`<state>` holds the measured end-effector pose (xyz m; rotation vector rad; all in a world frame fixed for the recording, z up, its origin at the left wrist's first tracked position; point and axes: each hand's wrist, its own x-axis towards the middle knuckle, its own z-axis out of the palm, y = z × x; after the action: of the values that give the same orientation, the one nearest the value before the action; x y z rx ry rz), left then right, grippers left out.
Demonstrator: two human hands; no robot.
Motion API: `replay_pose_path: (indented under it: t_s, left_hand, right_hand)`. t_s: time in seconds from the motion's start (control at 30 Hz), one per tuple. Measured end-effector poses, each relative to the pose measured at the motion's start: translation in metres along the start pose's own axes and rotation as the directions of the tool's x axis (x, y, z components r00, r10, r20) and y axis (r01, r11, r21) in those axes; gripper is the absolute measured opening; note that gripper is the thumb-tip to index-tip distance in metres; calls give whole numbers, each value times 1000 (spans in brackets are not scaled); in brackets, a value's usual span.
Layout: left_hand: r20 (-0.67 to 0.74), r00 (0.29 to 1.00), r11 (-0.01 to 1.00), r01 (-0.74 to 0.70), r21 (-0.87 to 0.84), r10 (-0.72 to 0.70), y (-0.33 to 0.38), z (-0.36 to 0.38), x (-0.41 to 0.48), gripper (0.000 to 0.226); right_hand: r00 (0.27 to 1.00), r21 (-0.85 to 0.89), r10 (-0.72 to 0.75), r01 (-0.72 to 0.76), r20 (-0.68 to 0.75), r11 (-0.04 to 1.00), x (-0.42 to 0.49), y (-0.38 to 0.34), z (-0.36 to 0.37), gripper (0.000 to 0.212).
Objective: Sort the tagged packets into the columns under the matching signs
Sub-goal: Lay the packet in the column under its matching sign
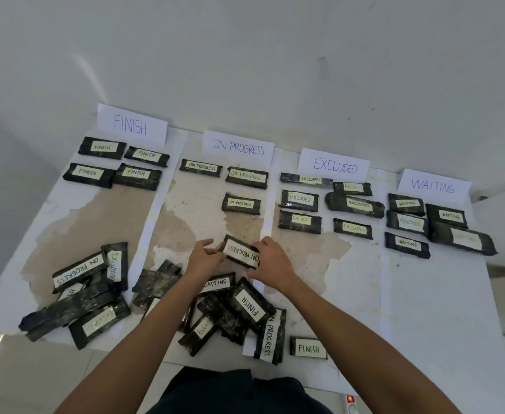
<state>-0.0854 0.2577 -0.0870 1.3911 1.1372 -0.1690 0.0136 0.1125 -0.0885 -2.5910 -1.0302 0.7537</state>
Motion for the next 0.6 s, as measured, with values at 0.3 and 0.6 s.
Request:
replay_pose_path:
  t_s: [0.3, 0.6]
  left_hand:
    - [83, 993, 986, -72, -149, 85, 2, -8, -13, 9]
    - [180, 940, 910, -328, 254, 289, 27, -65, 9, 29]
  right_hand:
    - [989, 285, 117, -88, -86, 955, -5, -49, -5, 53]
    - [983, 598, 183, -133, -23, 790, 34, -75, -27, 49]
